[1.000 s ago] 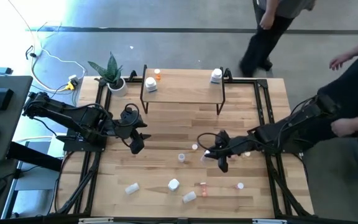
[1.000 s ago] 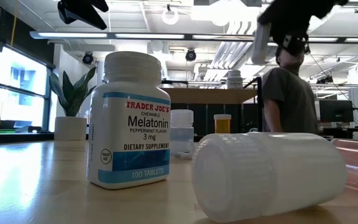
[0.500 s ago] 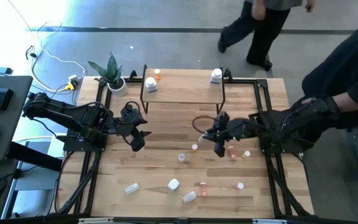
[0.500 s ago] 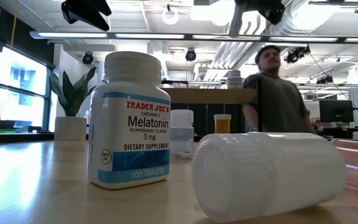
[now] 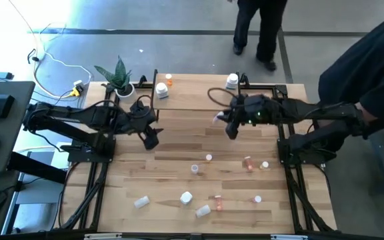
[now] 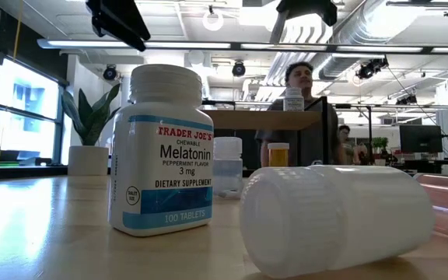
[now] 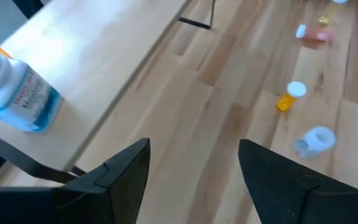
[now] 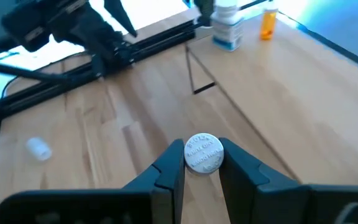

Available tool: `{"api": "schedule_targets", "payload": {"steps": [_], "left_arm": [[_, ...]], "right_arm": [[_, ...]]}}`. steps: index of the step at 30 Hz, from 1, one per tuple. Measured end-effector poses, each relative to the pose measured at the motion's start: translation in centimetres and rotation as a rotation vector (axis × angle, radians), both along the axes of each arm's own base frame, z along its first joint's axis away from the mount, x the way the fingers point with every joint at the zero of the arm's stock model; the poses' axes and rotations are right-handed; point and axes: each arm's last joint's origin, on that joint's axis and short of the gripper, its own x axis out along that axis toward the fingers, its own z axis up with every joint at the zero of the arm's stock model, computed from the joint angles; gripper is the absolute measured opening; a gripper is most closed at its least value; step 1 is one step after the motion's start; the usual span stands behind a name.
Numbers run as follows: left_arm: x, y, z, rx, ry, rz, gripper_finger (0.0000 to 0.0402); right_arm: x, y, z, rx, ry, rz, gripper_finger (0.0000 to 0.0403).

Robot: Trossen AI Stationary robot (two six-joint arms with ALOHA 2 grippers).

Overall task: Pick and place medicine bottles onto shelf by color
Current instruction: Put the right white pill bottle on the shelf

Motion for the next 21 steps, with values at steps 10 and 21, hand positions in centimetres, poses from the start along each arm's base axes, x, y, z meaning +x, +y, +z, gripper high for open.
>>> {"api": "schedule_targets", "payload": {"steps": [10, 21], "left_arm": [[0.6, 1.8, 0.9, 0.058, -0.093, 0.030, 0.0236], [1.0, 2.7, 1.6, 0.159, -0.117, -0.017, 0.0236]], "right_arm": [[-0.7, -3.5, 1.2, 0.005, -0.006, -0.131, 0.0067], [-2.2, -8.2, -0.1, 0.033, 0.117, -0.331, 0.0067]]}}
